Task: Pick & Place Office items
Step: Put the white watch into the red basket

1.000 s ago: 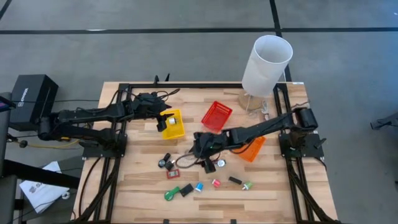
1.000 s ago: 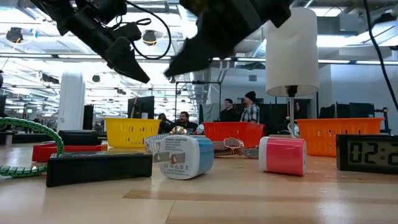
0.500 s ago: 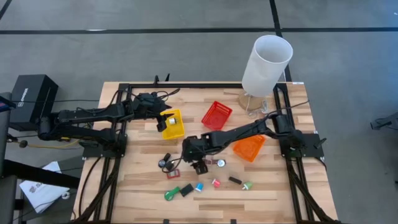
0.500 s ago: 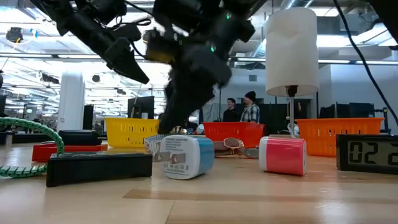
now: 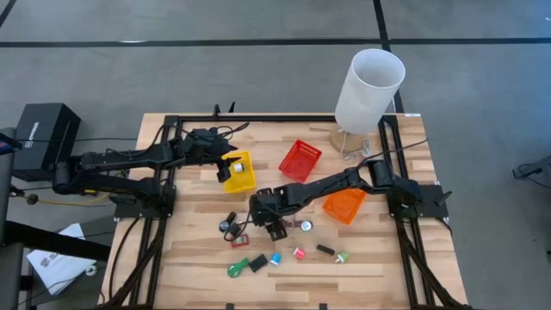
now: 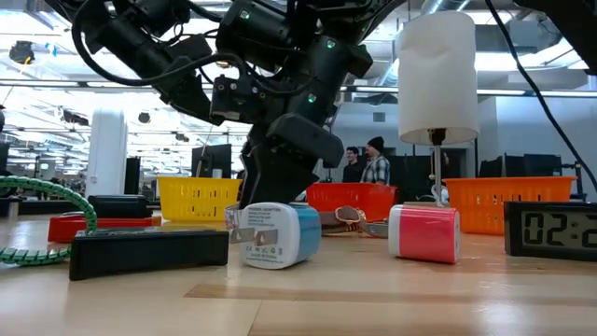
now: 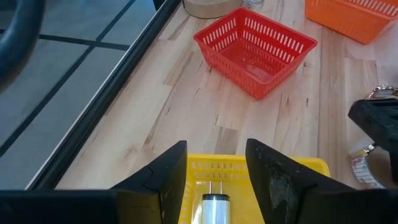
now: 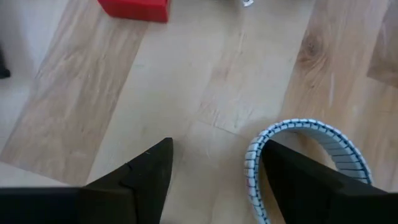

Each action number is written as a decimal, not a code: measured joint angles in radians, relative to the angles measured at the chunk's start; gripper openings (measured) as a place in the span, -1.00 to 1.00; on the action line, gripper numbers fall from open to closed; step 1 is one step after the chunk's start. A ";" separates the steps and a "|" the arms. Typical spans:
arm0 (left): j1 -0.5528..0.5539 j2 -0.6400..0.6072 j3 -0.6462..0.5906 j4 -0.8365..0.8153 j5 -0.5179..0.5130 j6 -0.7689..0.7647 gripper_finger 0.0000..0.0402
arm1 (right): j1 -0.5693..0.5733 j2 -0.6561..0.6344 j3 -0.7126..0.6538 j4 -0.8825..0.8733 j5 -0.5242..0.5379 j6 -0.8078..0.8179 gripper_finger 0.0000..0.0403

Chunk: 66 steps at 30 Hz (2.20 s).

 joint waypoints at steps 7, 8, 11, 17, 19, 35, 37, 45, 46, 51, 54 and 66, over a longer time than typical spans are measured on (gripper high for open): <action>0.000 0.000 0.000 0.000 0.000 0.000 -0.21 | 0.000 0.000 0.000 -0.012 -0.006 -0.003 -0.20; 0.000 0.000 0.000 0.000 0.000 0.000 -0.21 | 0.000 0.000 -0.001 -0.014 -0.009 -0.003 -0.26; 0.000 0.000 0.000 0.000 0.000 0.000 -0.21 | 0.000 -0.003 -0.001 -0.018 -0.011 -0.004 -0.46; 0.000 0.000 0.000 0.000 0.000 0.000 -0.21 | -0.008 -0.023 -0.006 -0.053 0.010 -0.027 -0.88; 0.000 0.000 0.000 0.000 0.000 0.000 -0.21 | -0.015 -0.031 -0.005 -0.058 0.014 -0.034 -0.95; 0.000 0.000 0.000 0.000 0.000 -0.018 -0.21 | -0.058 -0.227 -0.005 -0.312 0.171 -0.023 -0.98; 0.000 0.000 0.000 -0.001 0.000 -0.025 -0.21 | -0.069 -0.262 -0.004 -0.330 0.204 0.001 -0.97; 0.000 0.000 0.000 -0.001 0.000 -0.026 -0.21 | -0.116 -0.391 -0.003 -0.456 0.234 0.024 -0.98; 0.000 0.000 0.000 -0.001 0.000 -0.026 -0.21 | -0.125 -0.405 -0.003 -0.482 0.234 0.024 -0.98; 0.000 0.000 0.000 -0.001 0.000 -0.026 -0.21 | -0.179 -0.458 -0.003 -0.532 0.239 0.024 -0.97; 0.000 0.000 0.000 -0.001 0.000 -0.026 -0.21 | -0.211 -0.474 -0.011 -0.541 0.239 0.024 -0.98; 0.000 0.000 0.000 -0.001 0.000 -0.026 -0.21 | -0.351 -0.473 -0.242 -0.332 0.226 0.016 -0.97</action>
